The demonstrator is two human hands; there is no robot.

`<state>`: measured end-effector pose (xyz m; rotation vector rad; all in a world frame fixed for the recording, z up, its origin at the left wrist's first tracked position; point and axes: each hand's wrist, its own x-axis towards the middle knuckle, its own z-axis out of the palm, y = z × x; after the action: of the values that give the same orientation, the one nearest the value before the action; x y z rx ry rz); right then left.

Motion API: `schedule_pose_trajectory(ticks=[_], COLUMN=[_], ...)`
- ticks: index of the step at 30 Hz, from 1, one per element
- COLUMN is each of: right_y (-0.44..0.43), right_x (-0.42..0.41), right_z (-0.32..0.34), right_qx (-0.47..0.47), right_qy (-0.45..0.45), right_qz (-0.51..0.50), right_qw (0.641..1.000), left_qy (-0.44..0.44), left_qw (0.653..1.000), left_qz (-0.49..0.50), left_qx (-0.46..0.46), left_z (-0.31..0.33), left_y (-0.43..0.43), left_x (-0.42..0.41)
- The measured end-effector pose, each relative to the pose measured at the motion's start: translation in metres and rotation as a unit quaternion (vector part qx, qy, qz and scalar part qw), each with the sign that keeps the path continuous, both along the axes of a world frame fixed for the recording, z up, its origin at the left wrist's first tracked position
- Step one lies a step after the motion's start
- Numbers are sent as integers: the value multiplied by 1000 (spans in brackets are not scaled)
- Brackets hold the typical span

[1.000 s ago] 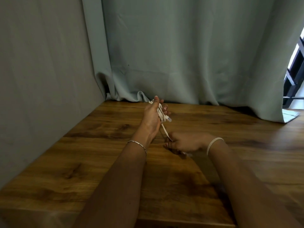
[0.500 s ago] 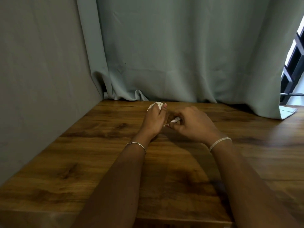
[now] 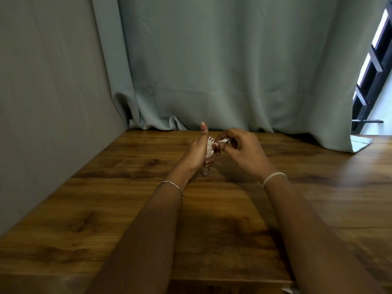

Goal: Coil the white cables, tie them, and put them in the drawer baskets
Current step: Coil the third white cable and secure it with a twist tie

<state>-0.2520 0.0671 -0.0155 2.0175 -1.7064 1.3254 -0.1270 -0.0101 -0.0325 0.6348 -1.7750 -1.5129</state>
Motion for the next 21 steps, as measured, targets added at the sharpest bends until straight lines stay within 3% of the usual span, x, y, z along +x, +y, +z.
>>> schedule_pose_trajectory(ticks=[6,11,15,21], right_y=[-1,-6,-5,-3], right_x=[-3,-5,-3,0], right_z=[-1,-5,-9,-11], right_qx=[-47,3,100,165], right_qy=[-6,-111,-260,-384], right_qz=[-17,32,161,208], right_qw=[999,993,947,885], left_qy=[-46,-63,-67,-72], left_qw=[983,972,968,967], left_qz=[-153,-196,-211,-190], left_qx=[90,110,120,152], left_z=[3,7,6,9], left_y=[2,5,5,4], left_x=[3,7,11,16])
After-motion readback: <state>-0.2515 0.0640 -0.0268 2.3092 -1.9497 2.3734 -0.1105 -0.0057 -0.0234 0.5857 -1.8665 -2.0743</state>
